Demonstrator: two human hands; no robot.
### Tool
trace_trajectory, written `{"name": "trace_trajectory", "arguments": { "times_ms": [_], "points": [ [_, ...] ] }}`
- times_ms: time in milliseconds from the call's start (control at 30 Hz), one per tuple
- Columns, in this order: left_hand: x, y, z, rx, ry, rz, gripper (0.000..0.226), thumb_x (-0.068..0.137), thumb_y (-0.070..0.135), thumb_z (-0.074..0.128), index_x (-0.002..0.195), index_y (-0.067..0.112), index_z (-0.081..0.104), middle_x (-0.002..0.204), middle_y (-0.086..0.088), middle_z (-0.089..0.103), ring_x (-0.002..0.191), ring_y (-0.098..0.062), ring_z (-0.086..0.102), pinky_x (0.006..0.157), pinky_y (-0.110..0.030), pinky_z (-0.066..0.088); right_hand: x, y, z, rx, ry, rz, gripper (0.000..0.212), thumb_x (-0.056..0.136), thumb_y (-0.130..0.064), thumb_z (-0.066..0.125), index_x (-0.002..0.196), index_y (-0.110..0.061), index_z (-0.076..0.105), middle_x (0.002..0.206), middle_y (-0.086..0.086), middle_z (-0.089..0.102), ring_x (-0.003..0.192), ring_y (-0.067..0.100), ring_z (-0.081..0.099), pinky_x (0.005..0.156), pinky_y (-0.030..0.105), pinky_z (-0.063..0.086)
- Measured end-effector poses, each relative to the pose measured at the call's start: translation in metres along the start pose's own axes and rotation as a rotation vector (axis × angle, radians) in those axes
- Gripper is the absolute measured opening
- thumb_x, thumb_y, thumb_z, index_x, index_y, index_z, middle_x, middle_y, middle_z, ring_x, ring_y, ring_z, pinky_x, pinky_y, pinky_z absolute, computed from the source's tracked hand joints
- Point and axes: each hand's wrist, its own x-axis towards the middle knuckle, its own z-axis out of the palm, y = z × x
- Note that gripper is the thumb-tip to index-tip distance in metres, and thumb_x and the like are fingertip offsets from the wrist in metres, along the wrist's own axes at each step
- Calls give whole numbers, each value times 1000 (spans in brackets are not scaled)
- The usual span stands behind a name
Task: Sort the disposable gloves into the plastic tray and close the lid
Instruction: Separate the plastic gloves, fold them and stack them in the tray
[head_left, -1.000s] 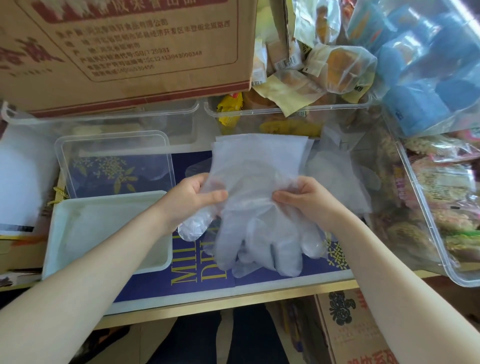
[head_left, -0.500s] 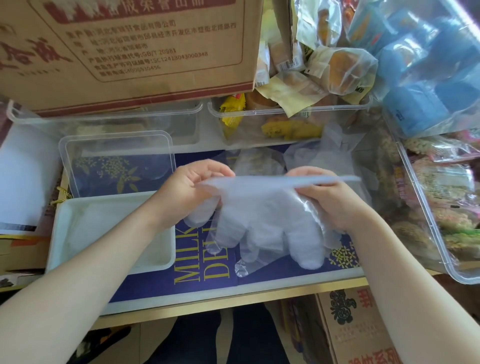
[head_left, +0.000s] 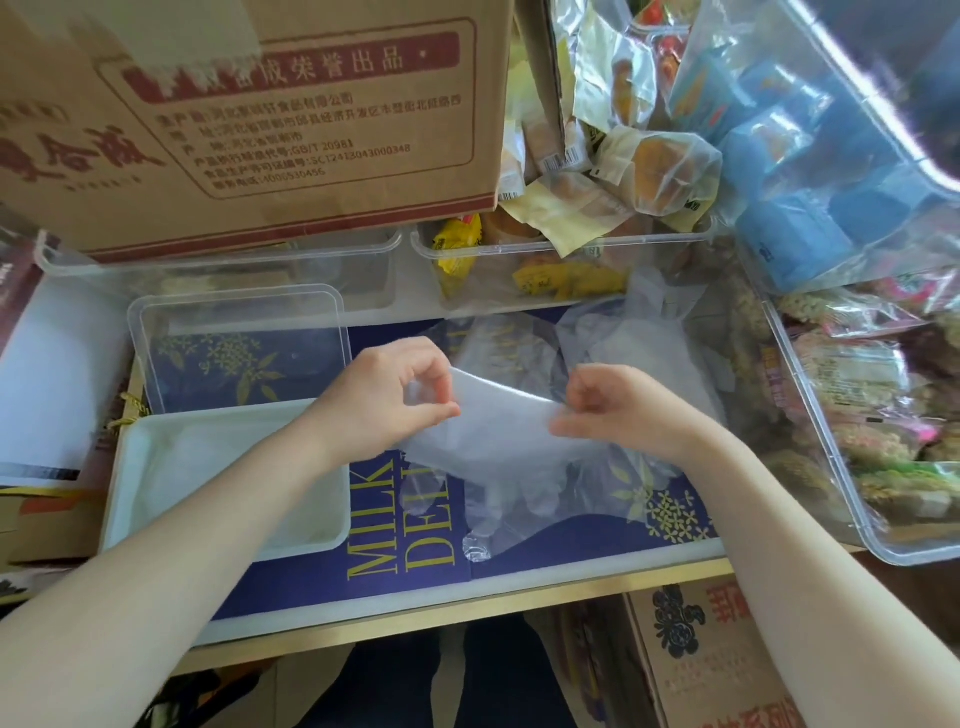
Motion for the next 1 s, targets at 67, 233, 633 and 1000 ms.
{"name": "trace_trajectory", "arguments": {
  "times_ms": [67, 233, 633, 1000],
  "points": [
    [0, 1, 1, 11, -18, 50, 34, 78, 9, 73, 68, 33, 52, 81, 4, 58, 80, -12, 54, 76, -25, 42, 2, -11, 6, 58, -38, -28, 29, 77, -26, 75, 94, -18, 54, 78, -9, 64, 68, 9, 58, 68, 24, 46],
    [2, 6, 1, -64, -46, 90, 14, 78, 15, 63, 74, 28, 57, 83, 5, 56, 82, -8, 53, 76, -17, 40, 14, -39, 28, 28, -18, -166, 13, 84, -21, 68, 75, -20, 60, 65, -8, 53, 59, 6, 44, 58, 24, 37],
    [-29, -12, 35, 446, 324, 250, 48, 94, 19, 42, 139, 9, 31, 149, -15, 23, 138, -29, 24, 115, -38, 21, 29, -55, 54, -79, 298, -136, 45, 89, -17, 58, 56, -24, 29, 49, -6, 33, 49, 12, 30, 52, 34, 24],
    [-25, -14, 14, -494, 95, -193, 52, 80, 67, 49, 125, 41, 48, 116, 21, 61, 108, 1, 58, 89, -20, 47, 28, -84, 58, 4, 95, -349, 40, 92, -16, 58, 60, -21, 35, 56, -8, 27, 54, 9, 26, 49, 23, 20]
  ]
}}
